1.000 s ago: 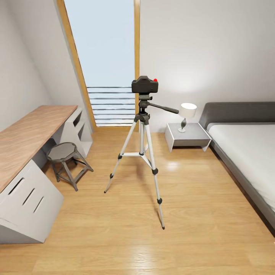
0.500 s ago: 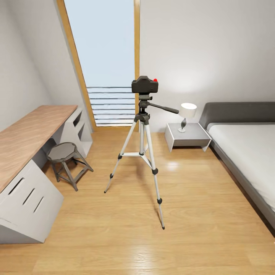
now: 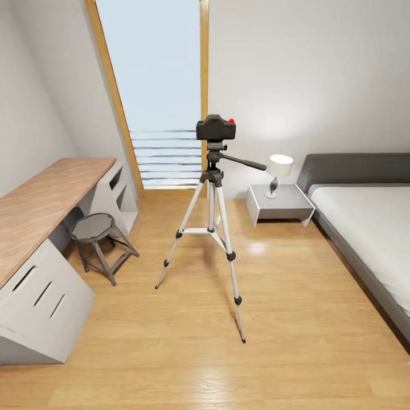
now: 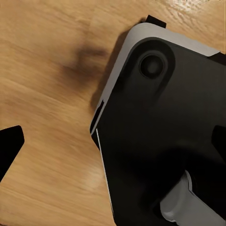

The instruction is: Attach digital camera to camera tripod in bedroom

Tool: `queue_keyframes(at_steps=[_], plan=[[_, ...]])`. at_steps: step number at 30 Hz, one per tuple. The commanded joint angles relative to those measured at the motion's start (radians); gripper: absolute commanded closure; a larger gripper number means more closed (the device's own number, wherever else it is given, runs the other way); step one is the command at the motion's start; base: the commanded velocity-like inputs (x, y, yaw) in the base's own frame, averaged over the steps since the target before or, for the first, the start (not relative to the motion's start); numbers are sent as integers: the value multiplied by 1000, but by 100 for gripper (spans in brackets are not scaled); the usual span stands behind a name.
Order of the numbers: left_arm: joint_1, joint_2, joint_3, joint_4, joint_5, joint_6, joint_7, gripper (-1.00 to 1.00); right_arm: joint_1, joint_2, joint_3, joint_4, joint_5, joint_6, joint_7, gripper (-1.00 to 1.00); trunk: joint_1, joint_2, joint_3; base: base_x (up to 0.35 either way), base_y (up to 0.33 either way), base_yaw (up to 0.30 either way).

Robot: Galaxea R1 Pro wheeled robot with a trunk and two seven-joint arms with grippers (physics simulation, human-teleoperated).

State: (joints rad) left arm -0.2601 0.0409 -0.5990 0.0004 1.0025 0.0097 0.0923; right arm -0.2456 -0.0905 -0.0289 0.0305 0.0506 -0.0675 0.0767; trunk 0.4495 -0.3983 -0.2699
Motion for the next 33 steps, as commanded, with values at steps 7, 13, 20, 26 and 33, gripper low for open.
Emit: queue_keyframes(at_steps=[7,13,20,26,33], plan=[[-1,-1,-8,0,7,1,3,-100,-1,1,-3,3,6,-7,2,-100,1,-2,9,0,0,0],[-1,-1,-9,-1,5,1,2,-100,-1,1,-3,3,6,-11,2,-100,1,-2,19,0,0,0],[-1,1,-10,-2,3,1,2,-100,-1,0,-1,3,11,-12,2,-100,1,-2,30,0,0,0],[-1,3,-13,-5,-9,0,1,-100,-1,-4,1,3,13,-11,2,-100,1,-2,39,0,0,0],[-1,4,-17,-13,-13,0,1,-100,-1,-6,1,3,14,-12,-4,-100,1,-2,51,0,0,0]])
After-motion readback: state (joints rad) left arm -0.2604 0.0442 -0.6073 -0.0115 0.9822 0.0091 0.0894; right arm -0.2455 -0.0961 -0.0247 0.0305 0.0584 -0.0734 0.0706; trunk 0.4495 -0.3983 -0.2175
